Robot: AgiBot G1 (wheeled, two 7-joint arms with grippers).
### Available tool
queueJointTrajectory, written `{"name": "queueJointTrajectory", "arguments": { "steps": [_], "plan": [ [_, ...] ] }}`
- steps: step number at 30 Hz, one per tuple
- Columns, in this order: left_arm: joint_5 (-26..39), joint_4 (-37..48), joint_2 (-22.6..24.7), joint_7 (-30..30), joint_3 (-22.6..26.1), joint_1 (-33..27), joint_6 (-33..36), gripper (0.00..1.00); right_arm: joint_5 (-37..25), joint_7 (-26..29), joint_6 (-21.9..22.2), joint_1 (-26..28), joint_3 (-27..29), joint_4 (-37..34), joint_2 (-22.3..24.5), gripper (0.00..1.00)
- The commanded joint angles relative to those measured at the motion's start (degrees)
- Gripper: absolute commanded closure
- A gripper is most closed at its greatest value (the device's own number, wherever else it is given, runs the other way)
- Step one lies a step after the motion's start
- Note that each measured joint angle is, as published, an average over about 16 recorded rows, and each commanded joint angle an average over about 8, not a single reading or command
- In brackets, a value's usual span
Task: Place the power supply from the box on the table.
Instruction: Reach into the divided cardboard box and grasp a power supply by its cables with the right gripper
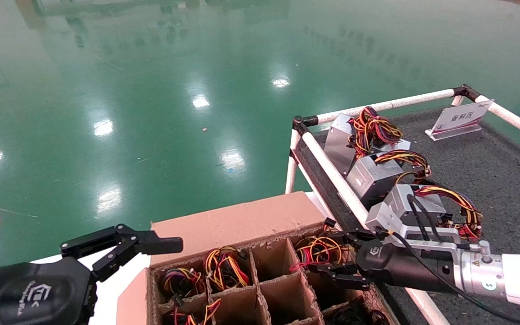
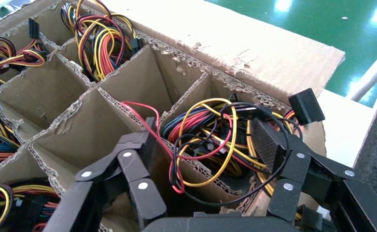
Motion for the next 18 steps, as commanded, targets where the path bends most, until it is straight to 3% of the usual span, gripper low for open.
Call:
{"name": "queueJointTrajectory", "arguments": {
  "steps": [1,18],
  "plan": [
    [0.0,0.0,0.0,0.0,0.0,0.0,0.0,0.0,0.0,-0.2,0.0,0.1,0.0,-0.3,-0.3,1.0],
    [0.0,0.0,0.0,0.0,0.0,0.0,0.0,0.0,0.3,-1.9,-0.8,1.1,0.0,-3.3,-2.0,1.0]
  ]
}}
